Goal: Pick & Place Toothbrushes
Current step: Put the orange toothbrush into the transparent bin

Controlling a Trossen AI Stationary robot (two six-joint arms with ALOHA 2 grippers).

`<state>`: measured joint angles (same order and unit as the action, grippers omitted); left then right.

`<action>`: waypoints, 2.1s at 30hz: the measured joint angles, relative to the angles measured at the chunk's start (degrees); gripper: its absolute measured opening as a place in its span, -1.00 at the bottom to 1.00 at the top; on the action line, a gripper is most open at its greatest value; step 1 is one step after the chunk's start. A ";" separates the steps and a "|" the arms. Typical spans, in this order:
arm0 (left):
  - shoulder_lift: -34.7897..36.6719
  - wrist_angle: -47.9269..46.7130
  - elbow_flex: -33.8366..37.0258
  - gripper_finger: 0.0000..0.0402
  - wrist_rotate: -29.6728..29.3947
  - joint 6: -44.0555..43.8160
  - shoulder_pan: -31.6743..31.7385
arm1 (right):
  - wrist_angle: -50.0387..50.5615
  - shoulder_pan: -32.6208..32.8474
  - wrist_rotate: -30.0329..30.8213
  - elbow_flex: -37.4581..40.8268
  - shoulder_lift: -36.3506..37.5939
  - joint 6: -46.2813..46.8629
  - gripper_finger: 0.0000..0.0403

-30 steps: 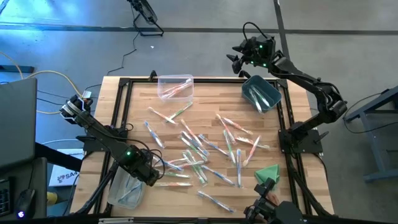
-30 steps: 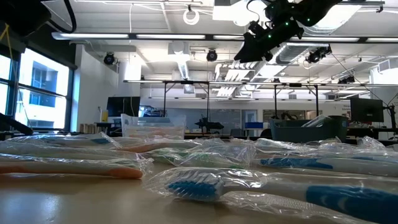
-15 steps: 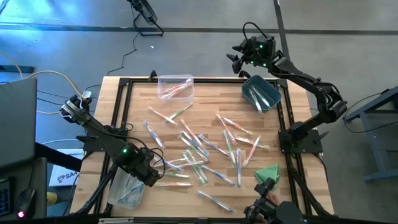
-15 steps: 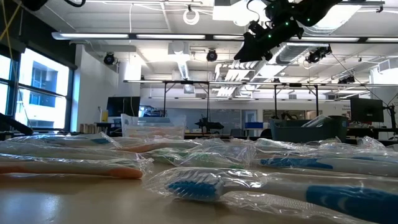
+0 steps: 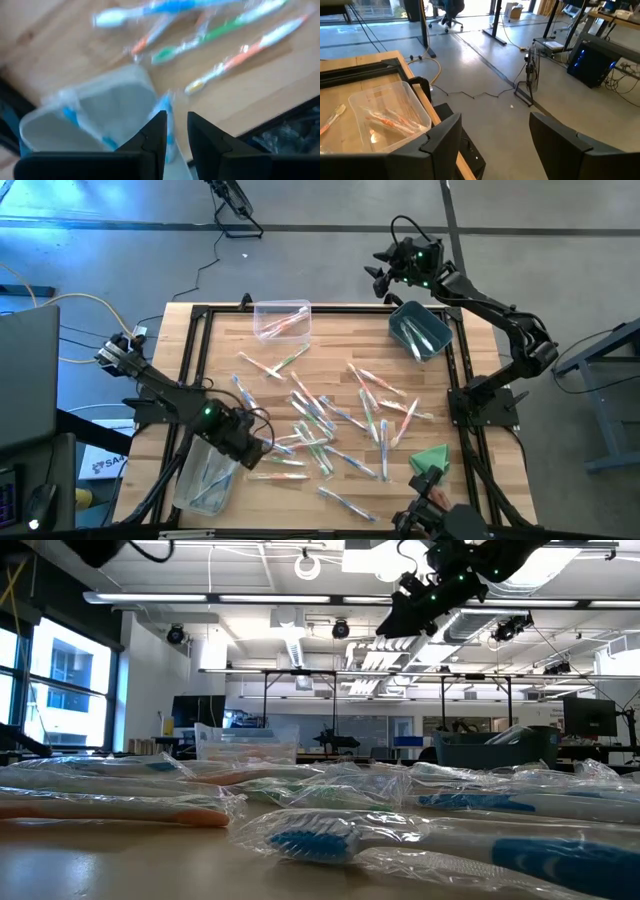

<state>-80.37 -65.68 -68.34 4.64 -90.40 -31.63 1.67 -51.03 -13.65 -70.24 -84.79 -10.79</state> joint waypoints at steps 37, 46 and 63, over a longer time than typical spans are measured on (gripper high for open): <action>3.07 -4.92 0.02 -1.00 -2.23 50.27 32.85 | 2.49 -0.06 0.20 0.00 0.00 -10.51 0.12; 3.05 0.87 5.55 -1.00 -0.78 63.19 41.78 | 6.23 -1.63 0.22 0.02 0.00 -10.51 0.12; 3.03 5.58 8.76 -1.00 1.85 90.69 62.72 | 8.83 -2.25 3.72 0.02 0.00 -7.65 0.12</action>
<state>-77.34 -60.10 -59.57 6.48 0.28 31.09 10.50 -53.28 -9.93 -70.22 -84.79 -18.44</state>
